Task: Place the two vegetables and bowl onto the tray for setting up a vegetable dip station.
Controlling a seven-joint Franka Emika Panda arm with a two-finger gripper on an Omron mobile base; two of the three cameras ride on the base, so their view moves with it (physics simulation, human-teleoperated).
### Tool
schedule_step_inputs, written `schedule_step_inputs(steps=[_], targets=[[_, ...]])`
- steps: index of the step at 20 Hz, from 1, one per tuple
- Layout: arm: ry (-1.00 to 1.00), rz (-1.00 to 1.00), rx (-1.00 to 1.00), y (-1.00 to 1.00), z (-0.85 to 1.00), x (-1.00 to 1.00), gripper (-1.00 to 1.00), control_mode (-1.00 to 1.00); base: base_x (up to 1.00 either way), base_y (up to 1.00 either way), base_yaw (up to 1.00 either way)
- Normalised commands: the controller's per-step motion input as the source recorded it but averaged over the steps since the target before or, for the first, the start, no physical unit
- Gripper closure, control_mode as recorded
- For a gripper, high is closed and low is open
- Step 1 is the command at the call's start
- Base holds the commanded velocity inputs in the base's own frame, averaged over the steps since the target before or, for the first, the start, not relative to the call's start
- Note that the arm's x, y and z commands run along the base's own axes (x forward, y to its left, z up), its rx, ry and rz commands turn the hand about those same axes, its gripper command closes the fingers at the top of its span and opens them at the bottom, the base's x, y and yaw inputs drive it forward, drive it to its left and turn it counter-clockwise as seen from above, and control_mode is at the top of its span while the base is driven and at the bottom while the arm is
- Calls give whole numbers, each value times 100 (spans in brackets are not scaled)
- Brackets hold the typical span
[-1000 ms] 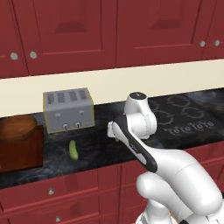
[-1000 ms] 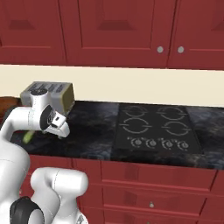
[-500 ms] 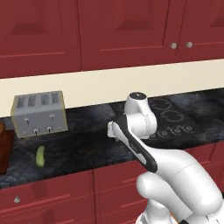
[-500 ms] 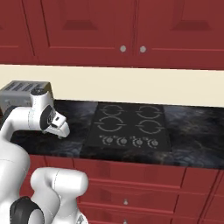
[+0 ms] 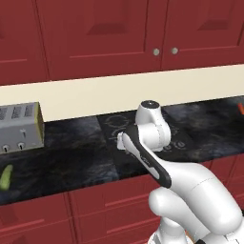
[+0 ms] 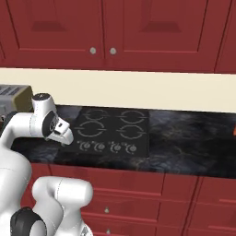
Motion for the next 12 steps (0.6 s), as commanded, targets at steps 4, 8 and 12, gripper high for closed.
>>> schedule_step_inputs(steps=[4,8,12], targets=[[0,0,0,0,0,0,-100,100,0,-61,0],[0,0,0,0,0,0,-100,100,1,-61,0],[0,0,0,0,0,0,-100,100,2,-61,0]])
